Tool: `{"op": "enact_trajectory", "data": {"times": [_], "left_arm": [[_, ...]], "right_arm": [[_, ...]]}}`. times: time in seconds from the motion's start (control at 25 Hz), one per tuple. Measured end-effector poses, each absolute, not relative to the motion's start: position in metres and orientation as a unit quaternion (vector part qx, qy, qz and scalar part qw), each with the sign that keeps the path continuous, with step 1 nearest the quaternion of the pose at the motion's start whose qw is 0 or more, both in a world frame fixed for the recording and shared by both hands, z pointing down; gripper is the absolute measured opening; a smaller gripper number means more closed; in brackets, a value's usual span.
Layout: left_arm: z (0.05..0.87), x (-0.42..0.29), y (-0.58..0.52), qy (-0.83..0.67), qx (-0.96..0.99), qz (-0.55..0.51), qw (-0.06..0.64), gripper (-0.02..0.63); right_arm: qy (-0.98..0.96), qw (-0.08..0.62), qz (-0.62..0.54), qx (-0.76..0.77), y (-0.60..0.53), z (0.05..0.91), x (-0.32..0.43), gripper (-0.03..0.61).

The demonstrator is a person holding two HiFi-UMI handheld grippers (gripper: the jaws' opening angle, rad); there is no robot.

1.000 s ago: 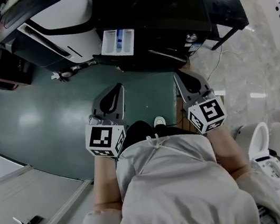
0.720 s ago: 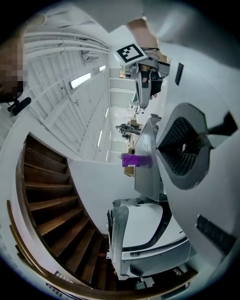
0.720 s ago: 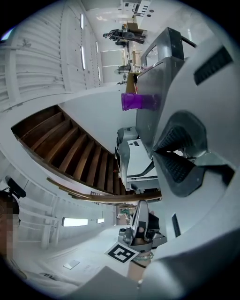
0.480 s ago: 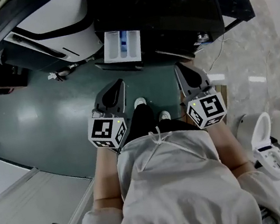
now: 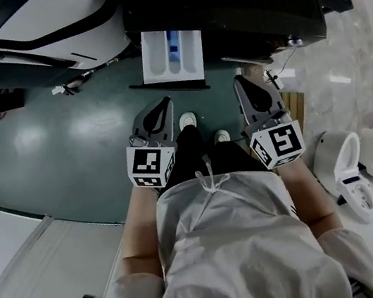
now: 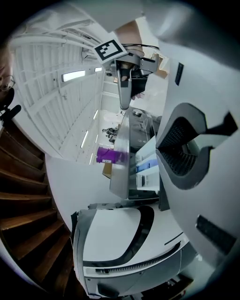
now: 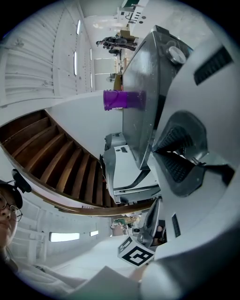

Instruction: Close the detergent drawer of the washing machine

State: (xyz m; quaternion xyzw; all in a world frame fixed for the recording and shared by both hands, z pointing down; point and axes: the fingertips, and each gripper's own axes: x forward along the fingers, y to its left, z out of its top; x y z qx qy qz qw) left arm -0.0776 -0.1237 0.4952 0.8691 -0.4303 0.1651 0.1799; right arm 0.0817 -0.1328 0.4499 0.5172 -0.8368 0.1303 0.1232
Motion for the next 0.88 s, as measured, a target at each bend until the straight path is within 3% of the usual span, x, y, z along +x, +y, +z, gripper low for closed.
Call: {"op": "enact_trajectory", "data": {"times": [0.48, 0.88], "left_arm": [[0.552, -0.088, -0.147, -0.449, 0.849, 0.147, 0.236, 0.018], [0.552, -0.081, -0.163, -0.422, 0.865, 0.148, 0.226, 0.018]], "right_arm": [[-0.829, 0.154, 0.14, 0.519, -0.149, 0.501, 0.076, 0.005], [-0.808, 0.145, 0.15, 0.551, -0.157, 0.504, 0.09, 0.005]]}}
